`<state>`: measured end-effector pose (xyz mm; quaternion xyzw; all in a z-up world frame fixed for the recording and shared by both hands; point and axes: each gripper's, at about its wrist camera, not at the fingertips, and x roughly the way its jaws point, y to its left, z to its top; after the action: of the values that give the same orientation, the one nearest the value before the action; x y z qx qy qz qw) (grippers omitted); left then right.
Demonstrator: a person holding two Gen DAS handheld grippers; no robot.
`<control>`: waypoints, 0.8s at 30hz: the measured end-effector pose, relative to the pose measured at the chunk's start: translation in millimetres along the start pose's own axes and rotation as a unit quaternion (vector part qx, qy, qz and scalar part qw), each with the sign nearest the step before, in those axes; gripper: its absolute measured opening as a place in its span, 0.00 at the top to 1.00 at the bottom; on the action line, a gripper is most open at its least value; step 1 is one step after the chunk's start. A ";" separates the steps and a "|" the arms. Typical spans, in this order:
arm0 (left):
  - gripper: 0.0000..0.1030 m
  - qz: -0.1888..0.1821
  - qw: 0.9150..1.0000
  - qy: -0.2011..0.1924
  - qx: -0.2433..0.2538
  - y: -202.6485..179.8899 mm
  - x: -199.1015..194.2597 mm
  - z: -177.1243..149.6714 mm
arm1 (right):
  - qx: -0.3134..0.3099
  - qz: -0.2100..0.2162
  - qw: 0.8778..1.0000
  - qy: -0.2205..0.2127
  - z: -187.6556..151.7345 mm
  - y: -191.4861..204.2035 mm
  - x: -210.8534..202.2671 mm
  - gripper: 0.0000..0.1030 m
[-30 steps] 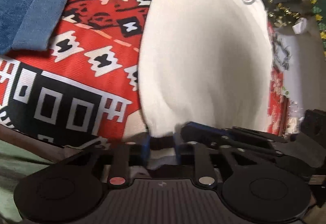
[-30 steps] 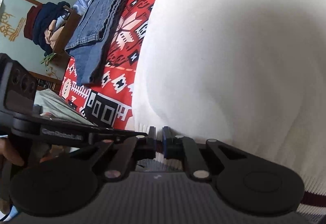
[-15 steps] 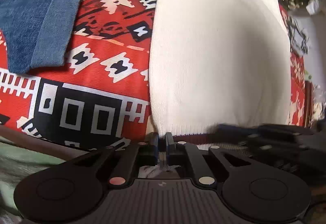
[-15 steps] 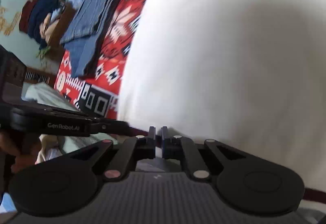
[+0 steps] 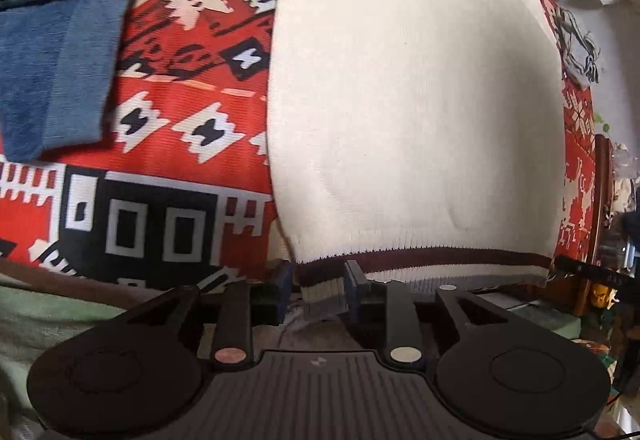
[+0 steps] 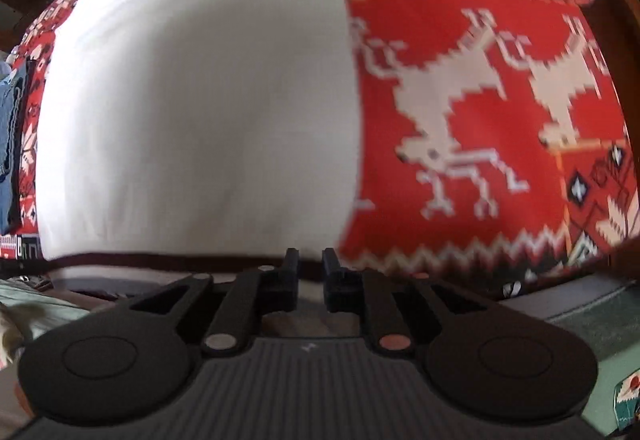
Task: Fold clothes
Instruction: 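Grasp the ribbed hem of the cream sweater with both grippers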
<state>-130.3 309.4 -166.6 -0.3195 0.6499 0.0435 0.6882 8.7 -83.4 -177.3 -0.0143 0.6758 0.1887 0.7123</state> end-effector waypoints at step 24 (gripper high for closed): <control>0.94 0.112 0.992 0.001 0.059 -16.7 -1.4 -1.9 | -0.029 -0.079 0.996 0.023 -2.4 11.8 7.5 0.93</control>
<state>-124.3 295.7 -158.8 -0.2033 0.6838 0.0815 0.6960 3.1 -71.2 -182.0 -0.0922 0.6831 0.1513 0.7085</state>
